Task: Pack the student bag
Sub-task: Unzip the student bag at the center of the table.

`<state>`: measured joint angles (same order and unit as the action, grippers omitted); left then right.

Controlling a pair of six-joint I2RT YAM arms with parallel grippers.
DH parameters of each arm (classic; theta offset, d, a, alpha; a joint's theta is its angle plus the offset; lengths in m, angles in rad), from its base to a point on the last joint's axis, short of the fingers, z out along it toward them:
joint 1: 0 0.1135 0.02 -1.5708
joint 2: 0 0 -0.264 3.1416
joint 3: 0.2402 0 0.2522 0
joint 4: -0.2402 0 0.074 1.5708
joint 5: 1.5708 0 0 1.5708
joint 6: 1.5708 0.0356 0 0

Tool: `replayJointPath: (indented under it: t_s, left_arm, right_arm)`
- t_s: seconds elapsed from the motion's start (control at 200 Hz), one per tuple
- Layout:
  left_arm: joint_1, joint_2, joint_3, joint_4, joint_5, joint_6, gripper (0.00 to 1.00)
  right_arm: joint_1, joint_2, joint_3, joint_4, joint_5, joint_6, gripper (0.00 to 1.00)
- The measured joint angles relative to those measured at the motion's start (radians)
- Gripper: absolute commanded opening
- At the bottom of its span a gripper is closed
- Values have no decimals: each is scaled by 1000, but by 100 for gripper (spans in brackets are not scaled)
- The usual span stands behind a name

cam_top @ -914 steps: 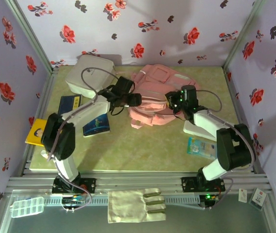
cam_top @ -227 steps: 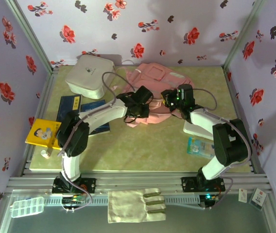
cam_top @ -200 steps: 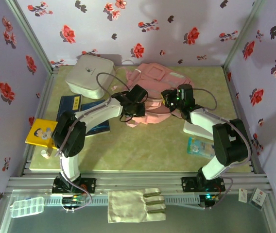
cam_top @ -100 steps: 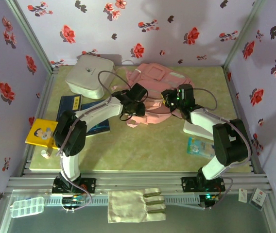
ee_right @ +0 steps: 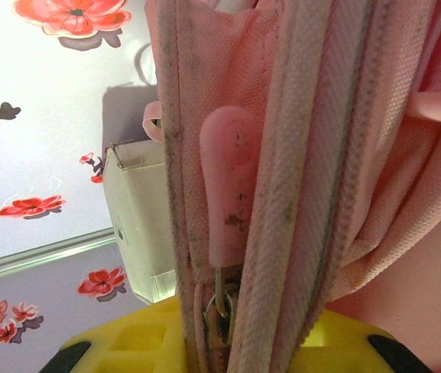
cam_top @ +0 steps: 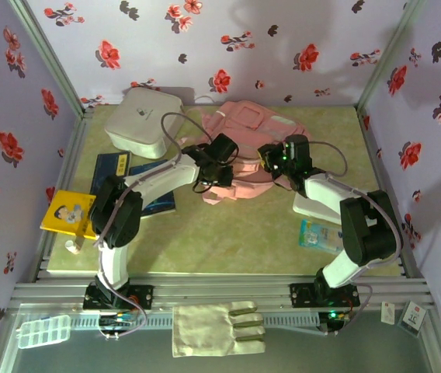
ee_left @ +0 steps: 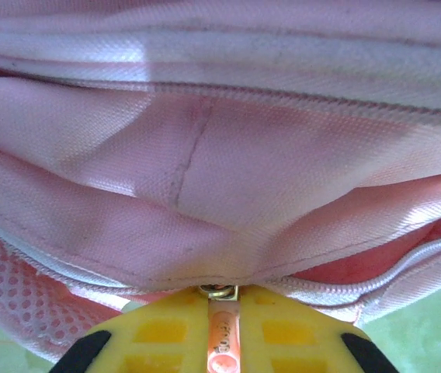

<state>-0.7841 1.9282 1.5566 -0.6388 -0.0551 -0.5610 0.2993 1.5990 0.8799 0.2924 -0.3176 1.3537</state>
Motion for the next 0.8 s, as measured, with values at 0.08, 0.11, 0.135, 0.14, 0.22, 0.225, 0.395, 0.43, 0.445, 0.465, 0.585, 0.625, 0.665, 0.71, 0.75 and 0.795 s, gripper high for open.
replayJointPath:
  t_s: [0.08, 0.11, 0.135, 0.14, 0.22, 0.225, 0.395, 0.43, 0.445, 0.465, 0.585, 0.625, 0.665, 0.71, 0.75, 0.795]
  left_arm:
    - [17, -24, -10, 8, 39, 0, 7]
    - [23, -35, -18, 16, 50, 0, 7]
    - [30, -45, -27, 22, 60, 0, 7]
    - [31, -47, -29, 23, 61, 0, 7]
    - [55, -75, -61, 38, 84, 0, 7]
    - [56, -76, -63, 39, 84, 0, 7]
    - [104, -92, -124, 79, 117, 0, 6]
    - [113, -92, -137, 89, 124, 3, 6]
    - [117, -92, -142, 92, 128, 5, 6]
    - [122, -92, -148, 97, 132, 9, 6]
    - [135, -92, -161, 117, 150, 34, 6]
    - [137, -92, -167, 124, 154, 45, 6]
    - [140, -92, -174, 129, 156, 53, 6]
    - [145, -92, -183, 135, 159, 64, 6]
    - [151, -92, -189, 139, 165, 72, 5]
    - [158, -92, -195, 146, 171, 80, 5]
  right_arm:
    - [-7, 0, 0, -6, 0, -11, 24]
    - [-10, 0, 0, -7, 0, -14, 24]
    - [-13, 0, 0, -9, 0, -18, 24]
    - [-13, 0, 0, -9, 0, -19, 24]
    - [-23, 0, 0, -18, 0, -32, 24]
    - [-23, 0, 0, -19, 0, -35, 24]
    - [-38, 0, 0, -45, -2, -72, 24]
    - [-42, 0, 0, -51, -4, -80, 24]
    - [-43, 0, 0, -52, -5, -83, 24]
    - [-45, 0, 0, -56, -5, -89, 24]
    - [-51, 0, -1, -66, -9, -119, 23]
    - [-53, 0, 0, -72, -12, -133, 24]
    - [-53, 0, -1, -77, -15, -145, 24]
    - [-53, 0, -1, -82, -19, -159, 24]
    - [-55, 0, -1, -86, -23, -175, 24]
    - [-56, 0, 0, -89, -27, -192, 25]
